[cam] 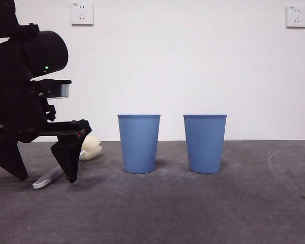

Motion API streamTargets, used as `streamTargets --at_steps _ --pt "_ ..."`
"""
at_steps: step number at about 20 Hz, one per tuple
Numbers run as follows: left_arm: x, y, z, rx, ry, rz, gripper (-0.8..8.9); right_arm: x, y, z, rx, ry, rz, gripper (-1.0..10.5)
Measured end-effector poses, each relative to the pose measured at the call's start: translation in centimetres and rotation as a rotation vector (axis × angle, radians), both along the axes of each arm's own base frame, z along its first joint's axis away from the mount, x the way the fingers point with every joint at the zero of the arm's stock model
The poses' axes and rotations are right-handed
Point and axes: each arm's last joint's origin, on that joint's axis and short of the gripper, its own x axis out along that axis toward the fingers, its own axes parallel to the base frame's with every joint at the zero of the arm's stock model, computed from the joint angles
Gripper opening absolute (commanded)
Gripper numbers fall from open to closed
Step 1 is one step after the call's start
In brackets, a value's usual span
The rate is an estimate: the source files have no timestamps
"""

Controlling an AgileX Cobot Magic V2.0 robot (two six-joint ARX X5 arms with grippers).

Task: Pick up the cup brush,pick up the cup,insert the brush into the cup,clean the cup,put the cup brush back,put the cup back to the fixed position on the table

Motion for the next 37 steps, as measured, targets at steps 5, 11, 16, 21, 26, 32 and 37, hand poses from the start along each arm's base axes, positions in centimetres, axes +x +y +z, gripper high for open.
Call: streamTargets --at_steps 5,11,16,21,26,32,37 --pt "-0.1 -0.2 0.0 -0.003 0.002 -0.002 1.38 0.0 0.0 0.0 0.0 0.0 0.0 5.7" --pt "-0.2 -0.3 0.0 -0.018 0.012 0.024 0.84 0.0 0.0 0.0 0.0 0.0 0.0 5.7" --pt "-0.1 -0.3 0.0 -0.04 0.015 0.04 -0.09 0.0 0.0 0.0 0.0 0.001 0.0 5.7" --pt "-0.2 0.7 0.5 -0.037 0.021 0.061 -0.08 0.0 0.1 0.0 0.02 0.001 0.023 5.6" --pt "-1.6 4.6 5.2 -0.035 -0.078 0.103 -0.08 0.5 0.3 0.7 0.069 -0.082 0.077 5.6" --pt "-7.4 6.8 12.8 -0.183 -0.321 0.017 -0.09 4.3 0.7 -0.9 0.134 -0.105 0.135 5.6" --pt "-12.2 7.8 15.4 -0.202 -0.413 -0.002 -0.08 7.7 1.9 -6.4 0.161 -0.041 0.143 5.6"
